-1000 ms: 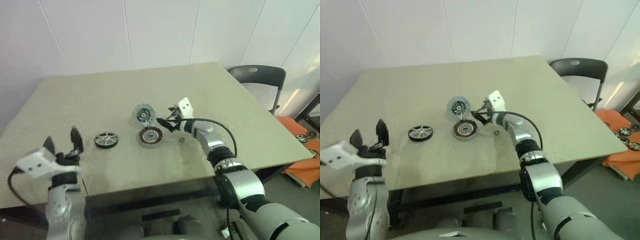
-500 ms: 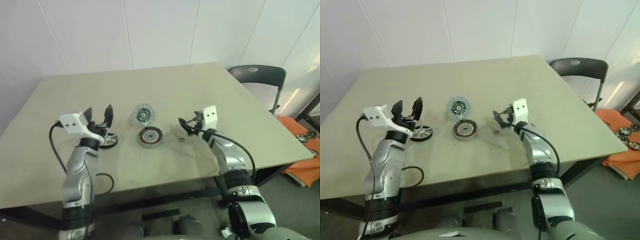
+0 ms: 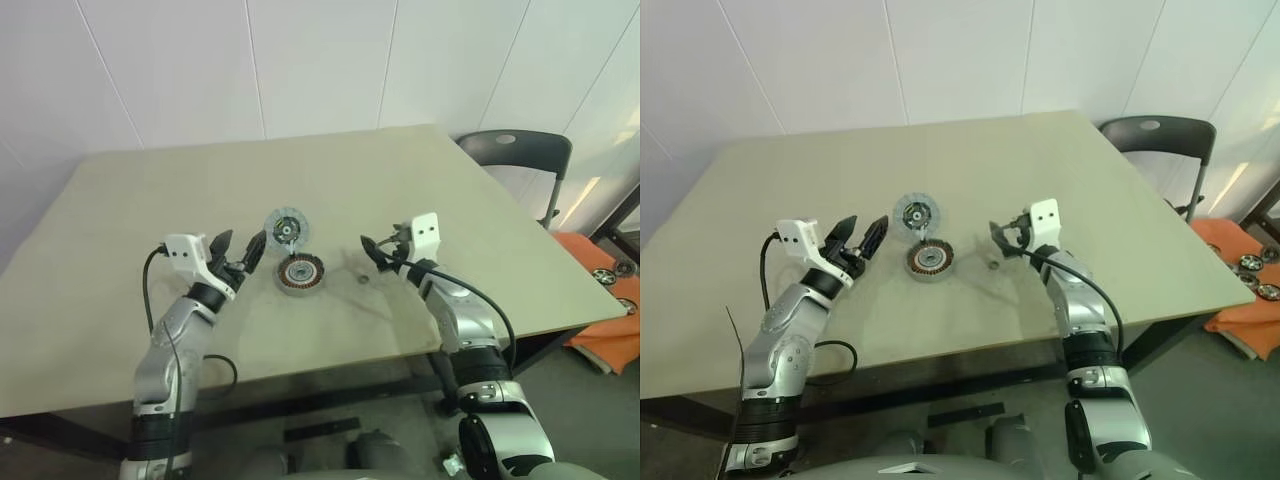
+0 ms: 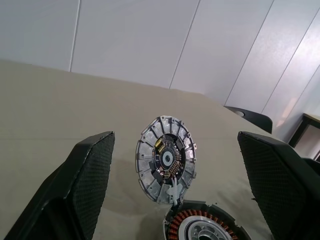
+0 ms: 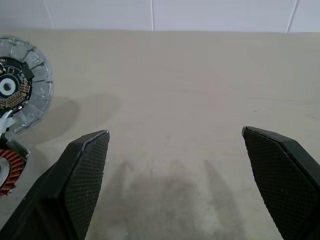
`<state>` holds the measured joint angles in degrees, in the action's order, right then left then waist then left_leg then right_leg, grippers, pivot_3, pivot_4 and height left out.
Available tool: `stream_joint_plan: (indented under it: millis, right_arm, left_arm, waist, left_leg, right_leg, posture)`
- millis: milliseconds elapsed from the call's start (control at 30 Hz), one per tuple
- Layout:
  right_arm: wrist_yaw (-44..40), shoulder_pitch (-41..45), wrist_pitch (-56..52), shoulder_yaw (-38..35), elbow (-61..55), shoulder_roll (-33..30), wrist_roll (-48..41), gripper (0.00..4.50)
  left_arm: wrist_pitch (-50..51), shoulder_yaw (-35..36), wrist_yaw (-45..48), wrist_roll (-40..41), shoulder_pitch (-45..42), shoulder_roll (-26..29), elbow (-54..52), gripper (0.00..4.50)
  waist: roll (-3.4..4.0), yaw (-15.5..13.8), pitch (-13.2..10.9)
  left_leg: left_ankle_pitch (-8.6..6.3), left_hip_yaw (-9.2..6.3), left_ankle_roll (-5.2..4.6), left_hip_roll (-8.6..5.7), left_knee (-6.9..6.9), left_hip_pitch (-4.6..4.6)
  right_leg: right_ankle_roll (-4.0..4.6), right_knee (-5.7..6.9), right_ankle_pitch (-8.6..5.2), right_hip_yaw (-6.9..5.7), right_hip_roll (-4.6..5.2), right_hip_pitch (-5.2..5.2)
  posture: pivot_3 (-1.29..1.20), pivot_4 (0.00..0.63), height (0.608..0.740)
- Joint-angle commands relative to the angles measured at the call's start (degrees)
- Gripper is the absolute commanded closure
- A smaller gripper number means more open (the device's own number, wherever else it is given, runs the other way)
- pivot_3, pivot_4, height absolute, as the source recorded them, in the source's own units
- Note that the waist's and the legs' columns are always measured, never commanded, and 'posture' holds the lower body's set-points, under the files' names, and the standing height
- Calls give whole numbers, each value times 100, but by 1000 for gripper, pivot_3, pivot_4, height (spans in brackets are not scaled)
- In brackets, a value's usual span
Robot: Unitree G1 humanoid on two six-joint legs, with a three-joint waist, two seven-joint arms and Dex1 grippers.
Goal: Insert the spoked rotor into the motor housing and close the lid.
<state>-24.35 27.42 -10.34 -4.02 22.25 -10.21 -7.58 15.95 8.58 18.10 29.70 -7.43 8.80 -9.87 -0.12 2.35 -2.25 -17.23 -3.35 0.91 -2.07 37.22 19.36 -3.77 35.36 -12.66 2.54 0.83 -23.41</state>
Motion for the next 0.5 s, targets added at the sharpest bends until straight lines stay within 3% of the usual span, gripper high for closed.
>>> stream_joint_plan:
  millis: [33,500]
  right_arm:
    - [-132,316,61,122,-48,-29,-22,61]
    - [-1018,2161,1121,624,2737,732,113,61]
  left_arm:
    - [-161,64,-111,-59,16,-42,-355,316]
    - [-732,817,-1257,-266,2184,-592,-2399,316]
  waist:
    - [0,8,0]
    - [1,0,-1]
  left_leg:
    - [0,0,0,0,0,0]
    - [0,2,0,2,-1,-1]
  right_leg:
    - [0,0,0,0,0,0]
    - [2,0,0,8,2,-2]
  posture:
    - [0,0,740]
    - [0,0,740]
